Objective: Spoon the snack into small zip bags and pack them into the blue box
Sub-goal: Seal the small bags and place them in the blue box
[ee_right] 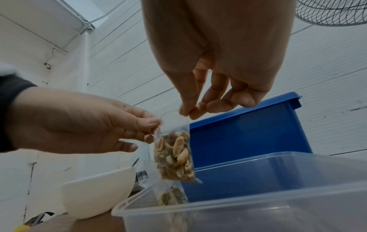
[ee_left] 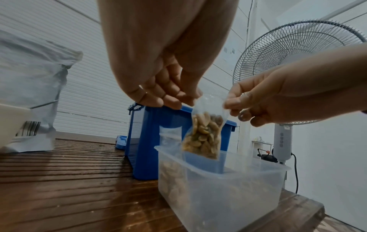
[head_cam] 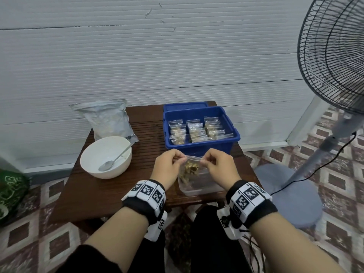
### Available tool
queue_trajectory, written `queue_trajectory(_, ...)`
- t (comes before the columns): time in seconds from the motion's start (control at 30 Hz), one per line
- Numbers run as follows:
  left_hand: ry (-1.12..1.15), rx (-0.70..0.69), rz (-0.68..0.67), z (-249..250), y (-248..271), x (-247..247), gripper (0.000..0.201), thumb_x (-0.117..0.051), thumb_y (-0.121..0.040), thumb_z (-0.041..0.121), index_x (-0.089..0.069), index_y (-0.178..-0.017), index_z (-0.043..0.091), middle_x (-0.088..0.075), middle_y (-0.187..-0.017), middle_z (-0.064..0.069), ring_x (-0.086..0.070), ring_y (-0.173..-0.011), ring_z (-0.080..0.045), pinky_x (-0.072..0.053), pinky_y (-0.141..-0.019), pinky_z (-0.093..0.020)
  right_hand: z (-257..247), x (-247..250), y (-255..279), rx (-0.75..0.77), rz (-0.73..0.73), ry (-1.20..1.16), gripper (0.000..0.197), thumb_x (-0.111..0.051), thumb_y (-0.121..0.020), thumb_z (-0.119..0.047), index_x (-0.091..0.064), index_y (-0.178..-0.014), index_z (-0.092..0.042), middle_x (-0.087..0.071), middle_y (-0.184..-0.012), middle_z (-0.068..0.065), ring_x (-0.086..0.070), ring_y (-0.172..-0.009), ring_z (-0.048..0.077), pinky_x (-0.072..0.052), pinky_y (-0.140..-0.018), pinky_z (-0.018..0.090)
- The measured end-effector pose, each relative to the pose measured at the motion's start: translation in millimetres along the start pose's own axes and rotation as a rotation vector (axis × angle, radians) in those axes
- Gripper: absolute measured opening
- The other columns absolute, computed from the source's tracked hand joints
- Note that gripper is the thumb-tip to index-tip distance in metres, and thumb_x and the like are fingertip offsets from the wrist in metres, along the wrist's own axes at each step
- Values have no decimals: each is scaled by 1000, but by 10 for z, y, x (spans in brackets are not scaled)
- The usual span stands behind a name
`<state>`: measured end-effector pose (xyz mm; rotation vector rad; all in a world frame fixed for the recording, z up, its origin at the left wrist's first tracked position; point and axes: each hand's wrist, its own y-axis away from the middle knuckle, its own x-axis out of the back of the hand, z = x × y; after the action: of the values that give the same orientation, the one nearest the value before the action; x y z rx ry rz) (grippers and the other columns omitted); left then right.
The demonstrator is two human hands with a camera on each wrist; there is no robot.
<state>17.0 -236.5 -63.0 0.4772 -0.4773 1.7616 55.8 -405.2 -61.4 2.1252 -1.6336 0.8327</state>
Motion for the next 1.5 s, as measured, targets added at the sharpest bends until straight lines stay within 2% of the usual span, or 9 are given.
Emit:
queue_trajectory(0.17,-4,-80,-25,50,50,10,17,-67,-89,15,-62,-75,24,-63,-82,8,-54,-79,0,-38,-70,-3,8,27,-16,4,33,25,32,-66,-85,-11,-50,-64,-28,-62,-72,-5,-55,-69,11,-43,-67,26)
queue_trajectory(0.33,-1,-91,-32,78,72,24,14,-68,-88,15,-64,-78,23,-65,-84,8,-55,-80,0,-37,-69,-2,20,15,14,37,13,19,10,-71,-83,-25,-61,-79,-25,-62,-78,-3,-52,-73,11,-42,-68,25)
queue_trajectory(0.53,-39,-80,-87,87,96,48,13,-67,-89,18,-68,-81,27,-66,-81,16,-58,-80,5,-39,-70,-1,35,-1,-14,80,-20,98,30,-69,-82,-19,-50,-68,-37,-54,-76,-8,-53,-84,22,-41,-75,33)
queue_trajectory(0.63,-35,-84,-78,91,97,57,12,-67,-90,19,-69,-82,28,-68,-83,16,-59,-82,4,-40,-71,-2,9,-7,-10,89,-46,75,25,-70,-80,-32,-51,-68,-42,-61,-83,-9,-54,-87,20,-44,-78,38)
queue_trajectory(0.83,-69,-88,-100,120,83,70,7,-67,-89,21,-72,-86,25,-70,-88,11,-61,-86,-2,-44,-75,-11,-34,19,-23,138,-57,108,27,-71,-82,-22,-54,-68,-37,-57,-75,-15,-48,-80,9,-36,-74,28)
queue_trajectory(0.97,-35,-71,-76,141,59,110,5,-68,-89,20,-71,-86,23,-70,-88,10,-61,-85,-3,-43,-73,-8,-107,98,-64,144,-120,97,15,-66,-85,-8,-67,-82,-22,-61,-85,-5,-49,-82,8,-35,-74,21)
queue_trajectory(1.13,-5,-85,-51,178,3,189,7,-67,-90,19,-70,-85,23,-68,-84,13,-58,-81,3,-38,-68,0,-264,224,-125,195,-237,55,27,-55,-86,7,-70,-101,-10,-64,-86,-4,-57,-77,-1,-44,-69,7)
queue_trajectory(1.37,74,-131,47,239,-288,439,4,-65,-91,23,-69,-91,26,-66,-87,14,-57,-78,7,-40,-68,-3,-695,391,-545,311,-238,220,12,-60,-92,-16,-71,-92,-10,-64,-82,-1,-57,-77,11,-42,-71,22)
queue_trajectory(1.5,192,-9,134,138,-491,545,10,-56,-97,20,-65,-98,22,-66,-93,12,-56,-85,7,-38,-69,1,-918,468,-973,280,-251,319,15,-60,-92,-20,-70,-95,-9,-60,-84,-4,-55,-82,10,-37,-73,20)
